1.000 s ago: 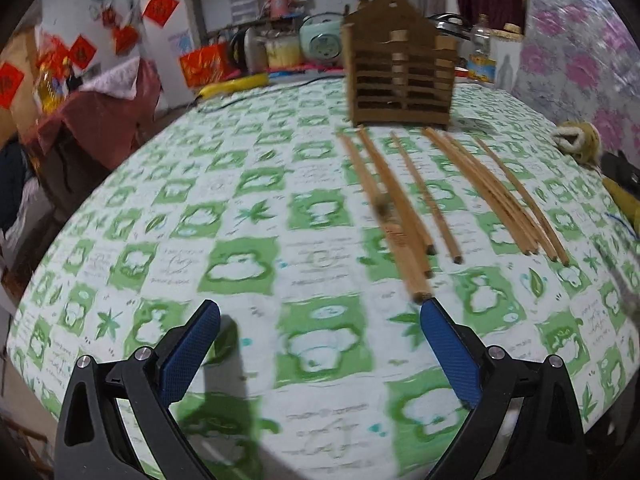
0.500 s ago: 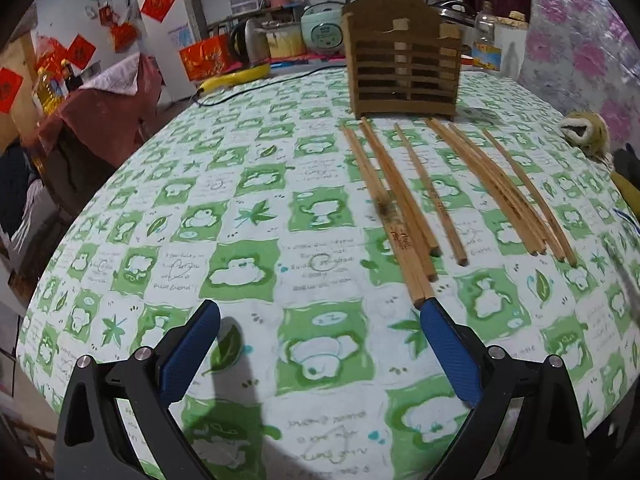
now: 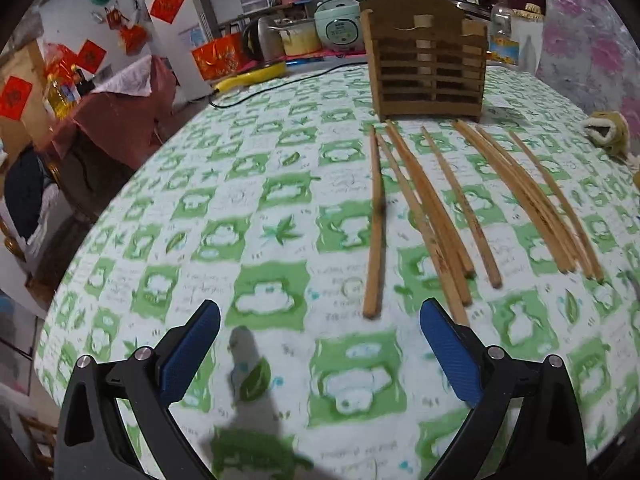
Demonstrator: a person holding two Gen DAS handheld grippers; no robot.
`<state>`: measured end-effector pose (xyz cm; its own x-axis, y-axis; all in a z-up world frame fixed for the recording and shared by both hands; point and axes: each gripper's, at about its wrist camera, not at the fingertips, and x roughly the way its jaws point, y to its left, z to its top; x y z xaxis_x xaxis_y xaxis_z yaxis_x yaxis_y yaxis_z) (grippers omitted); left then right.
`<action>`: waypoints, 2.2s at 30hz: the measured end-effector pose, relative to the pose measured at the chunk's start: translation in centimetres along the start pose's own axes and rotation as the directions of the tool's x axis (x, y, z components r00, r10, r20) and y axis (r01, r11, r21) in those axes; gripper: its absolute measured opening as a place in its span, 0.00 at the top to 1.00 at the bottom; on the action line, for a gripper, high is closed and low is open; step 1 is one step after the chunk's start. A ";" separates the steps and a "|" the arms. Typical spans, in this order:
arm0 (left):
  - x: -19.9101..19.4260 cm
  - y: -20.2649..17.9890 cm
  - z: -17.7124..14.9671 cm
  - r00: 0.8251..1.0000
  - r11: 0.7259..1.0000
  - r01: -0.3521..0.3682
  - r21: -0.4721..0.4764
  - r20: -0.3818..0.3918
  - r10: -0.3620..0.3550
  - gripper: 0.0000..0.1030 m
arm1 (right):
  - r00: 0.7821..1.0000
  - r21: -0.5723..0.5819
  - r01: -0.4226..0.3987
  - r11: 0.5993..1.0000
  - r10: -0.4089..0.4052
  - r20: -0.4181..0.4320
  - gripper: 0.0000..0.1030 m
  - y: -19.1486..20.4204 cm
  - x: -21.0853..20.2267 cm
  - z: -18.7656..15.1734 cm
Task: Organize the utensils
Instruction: 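Move both grippers toward the loose wooden chopsticks on the table, then close the left gripper on one chopstick while the right gripper grasps another chopstick, then lift both chopsticks into the wooden holder and open both grippers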
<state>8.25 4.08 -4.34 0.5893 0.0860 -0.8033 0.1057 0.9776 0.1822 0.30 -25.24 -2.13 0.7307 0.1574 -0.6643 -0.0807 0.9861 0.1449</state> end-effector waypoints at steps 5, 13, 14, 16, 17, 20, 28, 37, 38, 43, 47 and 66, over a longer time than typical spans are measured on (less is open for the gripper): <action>1.0 1.8 0.1 0.993 0.989 0.111 -0.099 -0.036 -0.115 0.05 | 0.987 -0.116 -0.039 0.993 0.021 -0.160 0.06 1.8 1.7 -1.3; 0.8 1.2 -0.1 0.994 0.992 0.108 -0.060 -0.014 -0.109 0.05 | 0.982 -0.242 -0.030 0.970 -0.017 -0.190 0.34 4.6 2.9 -1.9; 0.8 1.2 -0.1 0.994 0.992 0.108 -0.061 -0.014 -0.109 0.05 | 0.978 -0.251 -0.027 0.968 -0.027 -0.206 0.43 4.7 3.3 -2.0; 0.8 1.1 -0.1 0.994 0.993 0.105 -0.056 -0.013 -0.106 0.05 | 0.977 -0.229 -0.055 0.972 0.005 -0.214 0.47 4.4 3.1 -2.1; 0.8 1.1 -0.1 0.995 0.994 0.102 -0.051 -0.012 -0.102 0.05 | 0.976 -0.210 -0.061 0.976 0.014 -0.219 0.48 3.9 3.1 -2.0; 0.3 1.0 -0.4 0.996 0.996 0.084 -0.019 -0.002 -0.084 0.05 | 0.976 -0.162 -0.038 0.986 0.003 -0.217 0.50 2.2 3.0 -1.9; -0.4 0.9 -0.9 0.995 0.995 0.092 0.028 0.023 -0.093 0.06 | 0.978 -0.123 -0.003 0.992 -0.022 -0.205 0.64 0.3 3.0 -1.9; -0.6 0.2 -1.0 0.971 0.972 0.229 0.044 0.060 -0.232 0.61 | 0.977 -0.118 -0.061 0.991 0.035 -0.209 0.92 1.3 3.2 -1.9; -0.7 0.1 -1.1 0.965 0.966 0.253 0.049 0.064 -0.256 0.68 | 0.977 -0.108 -0.065 0.992 0.041 -0.209 0.93 1.2 3.2 -2.0; -1.0 0.0 -0.9 0.957 0.959 0.279 0.040 0.066 -0.282 0.94 | 0.984 -0.069 -0.082 0.994 0.070 -0.164 0.93 0.7 2.1 -1.7; -2.7 1.2 -0.2 0.955 0.960 0.281 0.011 0.095 -0.281 0.94 | 0.994 -0.086 -0.073 0.994 0.066 -0.084 0.93 1.1 -0.1 -0.2; -12.6 0.9 14.5 0.900 0.967 0.242 0.073 0.356 -0.252 0.94 | 0.971 -0.093 -0.071 0.993 0.090 0.219 0.94 2.2 -5.3 12.6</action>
<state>12.51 1.14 14.14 0.7890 -0.2378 -0.5665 0.3037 0.9525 0.0233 4.79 -24.56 10.97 0.8514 0.2303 -0.4713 -0.1952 0.9730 0.1228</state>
